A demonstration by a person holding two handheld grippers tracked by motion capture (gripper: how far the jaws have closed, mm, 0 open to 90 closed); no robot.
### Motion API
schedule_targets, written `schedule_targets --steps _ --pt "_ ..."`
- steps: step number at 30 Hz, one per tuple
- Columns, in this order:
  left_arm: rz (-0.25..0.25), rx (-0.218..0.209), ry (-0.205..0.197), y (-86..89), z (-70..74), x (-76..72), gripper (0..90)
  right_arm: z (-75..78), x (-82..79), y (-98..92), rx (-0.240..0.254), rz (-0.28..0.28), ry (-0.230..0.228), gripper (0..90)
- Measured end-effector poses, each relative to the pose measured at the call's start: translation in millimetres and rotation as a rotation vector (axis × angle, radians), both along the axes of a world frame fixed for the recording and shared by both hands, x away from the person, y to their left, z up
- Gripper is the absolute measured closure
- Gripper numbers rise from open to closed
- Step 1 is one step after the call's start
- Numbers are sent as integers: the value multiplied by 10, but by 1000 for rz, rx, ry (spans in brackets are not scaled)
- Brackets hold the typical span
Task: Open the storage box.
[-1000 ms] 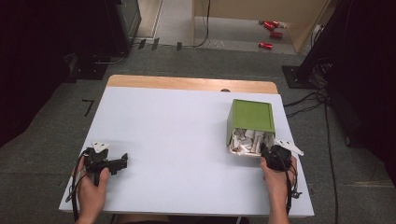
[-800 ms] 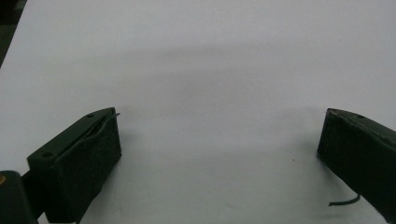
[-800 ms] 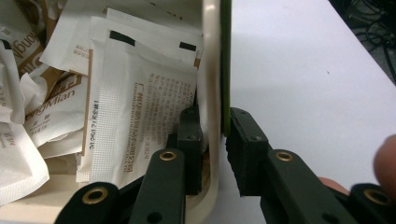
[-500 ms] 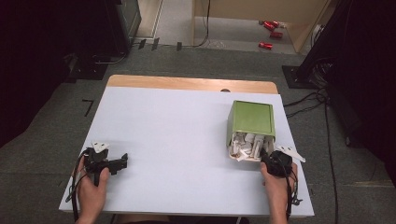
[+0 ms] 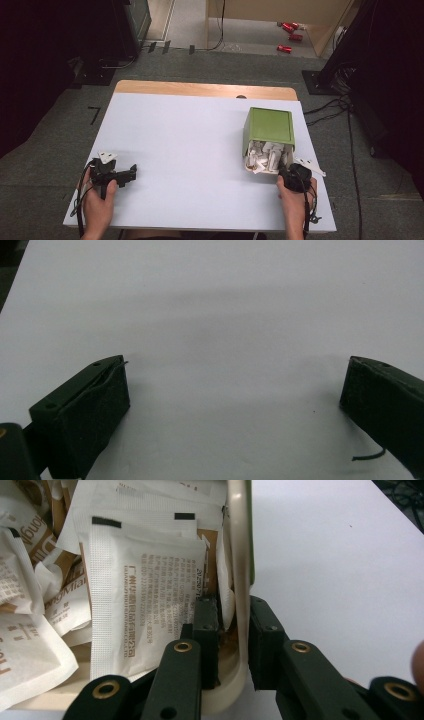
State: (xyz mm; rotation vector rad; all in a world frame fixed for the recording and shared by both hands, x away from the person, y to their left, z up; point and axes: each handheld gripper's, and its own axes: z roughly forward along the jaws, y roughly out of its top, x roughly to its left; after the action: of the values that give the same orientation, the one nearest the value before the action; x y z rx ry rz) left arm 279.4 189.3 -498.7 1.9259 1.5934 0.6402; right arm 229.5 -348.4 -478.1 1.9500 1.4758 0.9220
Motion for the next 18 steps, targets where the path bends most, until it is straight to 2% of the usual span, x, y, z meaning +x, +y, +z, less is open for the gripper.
schedule_targets --steps 4,18 --pt "0 0 0 0 0 0 0 74 -65 -3 43 -42 1 815" --pt "0 0 0 0 0 0 0 110 -157 33 30 -47 -19 817"
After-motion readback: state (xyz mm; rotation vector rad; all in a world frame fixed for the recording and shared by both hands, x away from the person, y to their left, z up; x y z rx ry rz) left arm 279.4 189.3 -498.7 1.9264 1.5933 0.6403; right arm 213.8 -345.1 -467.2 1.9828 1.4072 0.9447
